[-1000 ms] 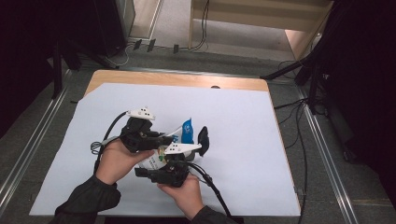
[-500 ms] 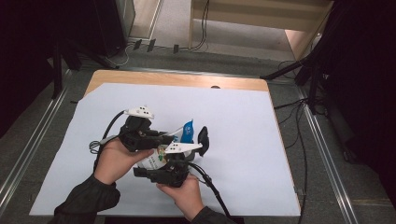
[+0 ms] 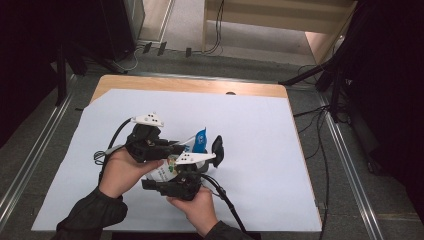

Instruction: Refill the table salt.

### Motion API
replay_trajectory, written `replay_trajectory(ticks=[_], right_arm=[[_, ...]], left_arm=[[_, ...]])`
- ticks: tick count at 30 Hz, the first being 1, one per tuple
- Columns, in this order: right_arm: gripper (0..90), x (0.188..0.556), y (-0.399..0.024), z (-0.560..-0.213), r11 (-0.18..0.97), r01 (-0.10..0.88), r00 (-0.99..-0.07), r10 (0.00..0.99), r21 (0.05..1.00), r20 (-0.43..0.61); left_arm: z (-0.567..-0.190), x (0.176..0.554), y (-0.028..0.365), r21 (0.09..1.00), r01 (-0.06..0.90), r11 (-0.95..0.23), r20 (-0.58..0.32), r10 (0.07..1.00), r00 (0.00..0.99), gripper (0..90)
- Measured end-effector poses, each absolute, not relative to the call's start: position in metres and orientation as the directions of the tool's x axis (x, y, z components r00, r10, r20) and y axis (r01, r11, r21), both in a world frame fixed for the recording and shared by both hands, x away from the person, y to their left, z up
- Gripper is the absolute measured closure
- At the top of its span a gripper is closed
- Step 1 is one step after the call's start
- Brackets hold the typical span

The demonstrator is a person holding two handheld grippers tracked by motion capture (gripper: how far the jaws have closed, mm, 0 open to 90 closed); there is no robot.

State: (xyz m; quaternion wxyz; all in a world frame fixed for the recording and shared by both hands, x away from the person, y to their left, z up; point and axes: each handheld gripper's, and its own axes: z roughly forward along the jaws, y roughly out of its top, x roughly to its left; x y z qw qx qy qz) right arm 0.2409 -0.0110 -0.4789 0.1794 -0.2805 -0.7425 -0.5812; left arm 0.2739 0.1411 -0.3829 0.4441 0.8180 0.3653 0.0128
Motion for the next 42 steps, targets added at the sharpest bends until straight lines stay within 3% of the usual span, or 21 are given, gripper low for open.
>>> replay_trajectory(ticks=[22,42], right_arm=[[63.9,0.2402,-0.0079,-0.4804,0.174,0.624,-0.78,0.204,0.762,0.592],[67.6,0.2399,-0.009,-0.4816,0.176,0.613,-0.788,0.213,0.771,0.578]], left_arm=[[-0.3831,0.2741,0.1429,0.727,0.593,-0.345,-0.305,0.612,0.73,81.5],[-0.3851,0.2752,0.1439,0.718,0.6,-0.353,-0.309,0.611,0.729,80.3]])
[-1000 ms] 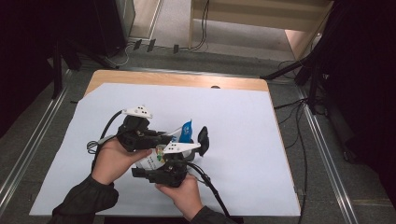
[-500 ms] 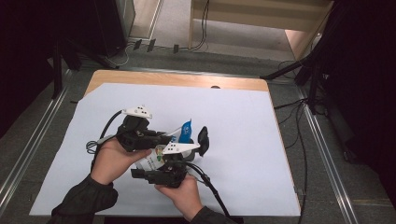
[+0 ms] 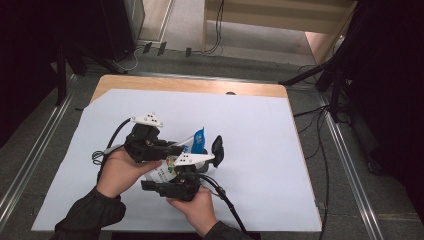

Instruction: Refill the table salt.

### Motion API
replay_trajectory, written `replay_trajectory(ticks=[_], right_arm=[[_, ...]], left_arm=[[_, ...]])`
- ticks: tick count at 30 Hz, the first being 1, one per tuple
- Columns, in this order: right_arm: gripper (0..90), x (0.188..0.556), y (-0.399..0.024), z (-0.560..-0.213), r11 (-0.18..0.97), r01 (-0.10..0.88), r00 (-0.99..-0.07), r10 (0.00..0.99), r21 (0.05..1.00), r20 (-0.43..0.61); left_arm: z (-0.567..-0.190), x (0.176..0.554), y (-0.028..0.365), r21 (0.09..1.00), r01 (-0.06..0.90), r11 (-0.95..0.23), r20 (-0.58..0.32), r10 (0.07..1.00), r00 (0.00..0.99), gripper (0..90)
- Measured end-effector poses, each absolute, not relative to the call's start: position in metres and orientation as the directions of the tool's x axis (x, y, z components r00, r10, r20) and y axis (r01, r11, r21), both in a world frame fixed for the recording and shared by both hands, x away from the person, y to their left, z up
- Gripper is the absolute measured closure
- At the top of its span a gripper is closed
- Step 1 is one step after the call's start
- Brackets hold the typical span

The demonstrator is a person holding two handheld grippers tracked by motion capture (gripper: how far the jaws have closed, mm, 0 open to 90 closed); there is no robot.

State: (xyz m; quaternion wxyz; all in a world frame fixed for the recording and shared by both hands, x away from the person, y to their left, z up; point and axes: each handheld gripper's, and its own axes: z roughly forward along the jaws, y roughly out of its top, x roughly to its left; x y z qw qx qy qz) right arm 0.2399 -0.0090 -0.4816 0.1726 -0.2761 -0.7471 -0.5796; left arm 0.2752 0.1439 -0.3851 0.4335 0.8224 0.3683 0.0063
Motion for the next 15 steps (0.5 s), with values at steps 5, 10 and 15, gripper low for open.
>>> replay_trajectory(ticks=[5,10,15], right_arm=[[68.0,0.24,-0.009,-0.485,0.186,0.593,-0.801,0.232,0.783,0.551],[68.2,0.239,-0.007,-0.489,0.207,0.572,-0.816,0.249,0.794,0.522],[68.3,0.239,-0.006,-0.493,0.225,0.557,-0.825,0.262,0.8,0.501]], left_arm=[[-0.388,0.276,0.146,0.709,0.607,-0.358,-0.317,0.607,0.729,80.3],[-0.394,0.278,0.151,0.699,0.622,-0.353,-0.338,0.603,0.722,80.1],[-0.399,0.28,0.153,0.693,0.63,-0.35,-0.355,0.595,0.721,79.6]])
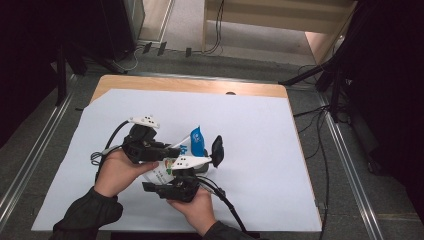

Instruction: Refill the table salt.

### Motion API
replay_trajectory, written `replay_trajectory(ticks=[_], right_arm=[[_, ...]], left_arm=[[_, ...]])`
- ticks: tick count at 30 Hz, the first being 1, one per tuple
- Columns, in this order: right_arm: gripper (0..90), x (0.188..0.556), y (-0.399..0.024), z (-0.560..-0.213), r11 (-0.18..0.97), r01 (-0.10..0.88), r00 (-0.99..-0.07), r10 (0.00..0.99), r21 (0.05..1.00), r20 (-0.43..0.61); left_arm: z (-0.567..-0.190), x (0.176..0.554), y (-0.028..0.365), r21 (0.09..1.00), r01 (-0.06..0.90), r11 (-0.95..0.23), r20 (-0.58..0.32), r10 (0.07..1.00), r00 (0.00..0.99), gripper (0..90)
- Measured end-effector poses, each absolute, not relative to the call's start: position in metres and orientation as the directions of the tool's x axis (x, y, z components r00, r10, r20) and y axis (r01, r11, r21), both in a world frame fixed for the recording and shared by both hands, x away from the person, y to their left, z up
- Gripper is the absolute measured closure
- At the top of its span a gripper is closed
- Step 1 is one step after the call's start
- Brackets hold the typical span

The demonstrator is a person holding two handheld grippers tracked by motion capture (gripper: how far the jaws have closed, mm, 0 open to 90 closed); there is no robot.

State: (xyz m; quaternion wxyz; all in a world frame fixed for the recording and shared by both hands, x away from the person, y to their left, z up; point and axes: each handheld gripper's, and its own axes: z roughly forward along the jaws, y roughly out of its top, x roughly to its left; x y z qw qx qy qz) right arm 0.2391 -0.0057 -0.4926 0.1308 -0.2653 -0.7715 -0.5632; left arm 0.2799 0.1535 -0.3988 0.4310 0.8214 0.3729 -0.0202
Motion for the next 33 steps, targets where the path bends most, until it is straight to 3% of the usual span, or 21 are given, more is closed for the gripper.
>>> replay_trajectory(ticks=[13,33], right_arm=[[68.4,0.237,-0.001,-0.504,0.315,0.447,-0.881,0.315,0.837,0.353],[68.0,0.233,-0.002,-0.521,0.357,0.427,-0.886,0.35,0.831,0.305]], left_arm=[[-0.412,0.286,0.163,0.67,0.651,-0.357,-0.403,0.561,0.723,77.8],[-0.421,0.296,0.166,0.67,0.655,-0.349,-0.43,0.537,0.726,76.2]])
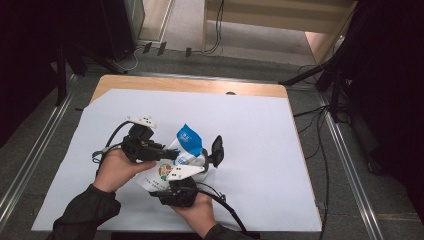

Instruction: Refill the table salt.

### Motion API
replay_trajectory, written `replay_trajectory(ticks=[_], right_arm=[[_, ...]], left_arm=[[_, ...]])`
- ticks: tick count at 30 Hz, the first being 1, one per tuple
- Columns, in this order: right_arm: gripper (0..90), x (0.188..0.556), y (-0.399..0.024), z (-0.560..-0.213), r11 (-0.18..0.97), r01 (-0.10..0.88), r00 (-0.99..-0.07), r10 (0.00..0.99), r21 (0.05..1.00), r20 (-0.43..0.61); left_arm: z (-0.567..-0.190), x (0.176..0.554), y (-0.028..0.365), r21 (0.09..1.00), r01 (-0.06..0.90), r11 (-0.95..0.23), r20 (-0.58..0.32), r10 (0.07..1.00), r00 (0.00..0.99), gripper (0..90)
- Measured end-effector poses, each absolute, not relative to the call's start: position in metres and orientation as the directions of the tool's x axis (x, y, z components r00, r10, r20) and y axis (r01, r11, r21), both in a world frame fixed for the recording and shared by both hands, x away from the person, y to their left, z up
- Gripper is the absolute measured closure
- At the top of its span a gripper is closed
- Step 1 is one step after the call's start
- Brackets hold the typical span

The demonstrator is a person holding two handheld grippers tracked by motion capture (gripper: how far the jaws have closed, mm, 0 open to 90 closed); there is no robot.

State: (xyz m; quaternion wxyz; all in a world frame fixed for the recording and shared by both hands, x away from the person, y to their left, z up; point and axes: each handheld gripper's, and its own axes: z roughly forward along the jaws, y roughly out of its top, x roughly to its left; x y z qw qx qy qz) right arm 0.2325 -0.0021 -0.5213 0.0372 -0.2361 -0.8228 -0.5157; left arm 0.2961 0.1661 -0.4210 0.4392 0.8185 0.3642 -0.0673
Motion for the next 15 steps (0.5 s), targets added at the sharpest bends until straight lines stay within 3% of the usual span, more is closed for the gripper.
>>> replay_trajectory(ticks=[15], right_arm=[[66.1,0.23,-0.008,-0.533,0.369,0.435,-0.877,0.379,0.821,0.295]], left_arm=[[-0.423,0.304,0.163,0.688,0.648,-0.327,-0.453,0.503,0.736,76.1]])
